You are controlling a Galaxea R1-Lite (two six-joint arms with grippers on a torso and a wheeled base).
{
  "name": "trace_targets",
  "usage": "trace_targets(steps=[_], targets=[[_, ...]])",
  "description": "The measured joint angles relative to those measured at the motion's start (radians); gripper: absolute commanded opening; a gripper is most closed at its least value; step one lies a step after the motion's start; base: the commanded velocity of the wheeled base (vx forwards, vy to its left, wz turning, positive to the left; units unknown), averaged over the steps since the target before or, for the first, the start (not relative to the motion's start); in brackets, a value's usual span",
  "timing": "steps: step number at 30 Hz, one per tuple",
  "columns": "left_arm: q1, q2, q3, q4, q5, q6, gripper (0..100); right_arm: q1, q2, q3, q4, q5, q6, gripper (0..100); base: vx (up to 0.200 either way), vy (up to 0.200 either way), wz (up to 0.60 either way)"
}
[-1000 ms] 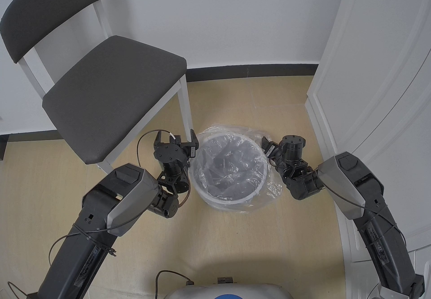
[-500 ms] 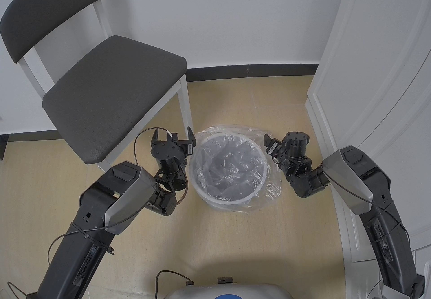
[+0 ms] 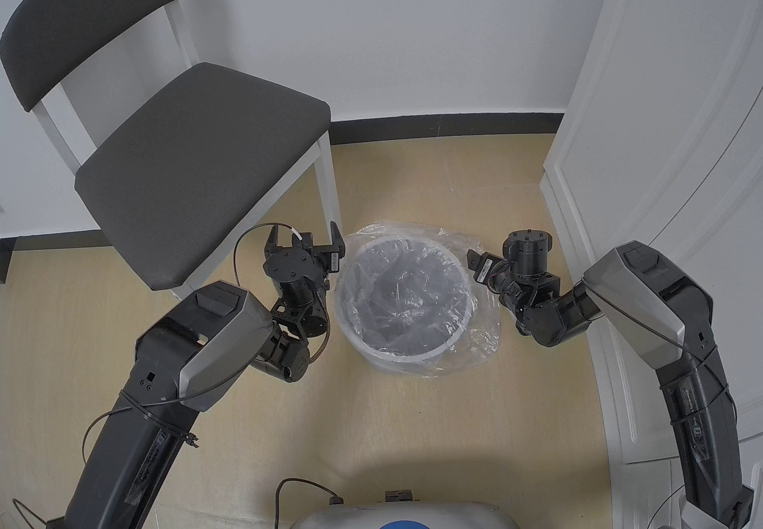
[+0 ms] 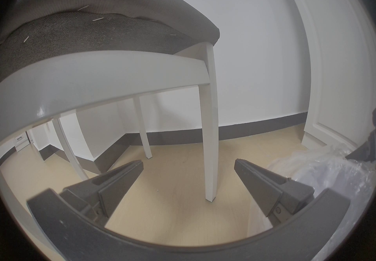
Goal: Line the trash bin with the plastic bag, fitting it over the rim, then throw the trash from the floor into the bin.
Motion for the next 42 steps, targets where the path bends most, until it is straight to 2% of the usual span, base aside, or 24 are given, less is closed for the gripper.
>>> trace_targets(steps=[6, 13, 20, 27, 32, 42], targets=[[0.003, -0.045, 0.106, -0.017, -0.046, -0.026, 100, -0.003, -0.040, 0.007, 0.119, 0.020, 0.046, 100, 0.000, 0.000, 0.00], [0.008, -0.121, 0.271, -0.027, -0.189, -0.118, 100, -0.009, -0.069, -0.006, 0.165, 0.027, 0.070, 100, 0.000, 0.000, 0.00], [0.022, -0.170, 0.323, -0.024, -0.211, -0.146, 100, -0.009, -0.085, -0.004, 0.177, 0.029, 0.073, 100, 0.000, 0.000, 0.00], [0.029, -0.216, 0.386, 0.036, -0.295, -0.282, 100, -0.009, -0.104, 0.007, 0.245, 0.044, 0.076, 100, 0.000, 0.000, 0.00], [0.027, -0.241, 0.399, 0.127, -0.311, -0.355, 100, -0.003, -0.106, -0.001, 0.256, 0.056, 0.114, 100, 0.000, 0.000, 0.00], [0.013, -0.237, 0.367, 0.172, -0.309, -0.368, 100, 0.010, -0.059, -0.067, 0.255, 0.056, 0.170, 100, 0.000, 0.000, 0.00]])
